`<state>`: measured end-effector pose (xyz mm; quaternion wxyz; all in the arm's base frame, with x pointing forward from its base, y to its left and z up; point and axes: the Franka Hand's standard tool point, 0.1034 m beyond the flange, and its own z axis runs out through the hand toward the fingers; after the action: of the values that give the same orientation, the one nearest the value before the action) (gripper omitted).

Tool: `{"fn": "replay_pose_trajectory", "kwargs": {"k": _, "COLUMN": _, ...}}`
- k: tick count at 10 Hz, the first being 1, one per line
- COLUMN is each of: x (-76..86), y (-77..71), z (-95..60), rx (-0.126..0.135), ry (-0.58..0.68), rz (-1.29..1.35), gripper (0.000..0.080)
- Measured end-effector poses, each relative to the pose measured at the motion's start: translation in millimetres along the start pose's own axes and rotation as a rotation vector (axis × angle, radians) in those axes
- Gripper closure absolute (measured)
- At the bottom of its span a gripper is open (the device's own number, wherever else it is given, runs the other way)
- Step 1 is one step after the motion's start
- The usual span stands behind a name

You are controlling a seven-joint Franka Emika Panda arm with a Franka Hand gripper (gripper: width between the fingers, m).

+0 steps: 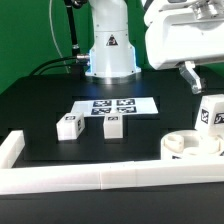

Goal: Assemble stool

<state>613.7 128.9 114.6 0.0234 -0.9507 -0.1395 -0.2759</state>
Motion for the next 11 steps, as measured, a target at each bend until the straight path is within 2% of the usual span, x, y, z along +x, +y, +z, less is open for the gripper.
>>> {"fn": "replay_pose_trajectory", "kwargs": {"k": 1, "x": -4.3, "y": -1.8, "z": 2.0, "rx": 0.006, "ry": -0.045, "rz": 0.003, "gripper": 0.0151}}
{"fn": "replay_pose_trajectory", "kwargs": {"k": 2, "x": -14.0, "y": -6.4, "z": 5.0, "rx": 0.020, "ry": -0.153, "rz": 0.007, "gripper": 0.0151}}
{"fn": "replay_pose_trajectory", "kwargs": {"k": 4, "x": -7.6, "y": -1.3, "z": 3.2, "rx": 0.029, "ry": -0.269, "rz": 0.008, "gripper": 0.0151}}
{"fn": "replay_pose_trajectory", "kwargs": {"k": 6, "x": -12.4, "y": 2.5, "z": 4.1, "rx": 0.046, "ry": -0.412, "rz": 0.002, "gripper": 0.0151}}
{"fn": "replay_pose_trajectory", "kwargs": {"k": 7, "x": -9.0, "y": 8.3, "z": 8.2, "rx": 0.049, "ry": -0.436, "rz": 0.002, "gripper": 0.0151}}
{"fn": "replay_pose_trajectory", "kwargs": {"k": 10, "x": -9.5, "y": 7.8, "z": 8.7, "rx": 0.049, "ry": -0.440, "rz": 0.002, "gripper": 0.0151}}
{"fn": "replay_pose_trajectory", "kwargs": {"k": 11, "x": -10.7, "y": 14.6, "z": 8.8, "rx": 0.045, "ry": -0.443, "rz": 0.003, "gripper": 0.0151}}
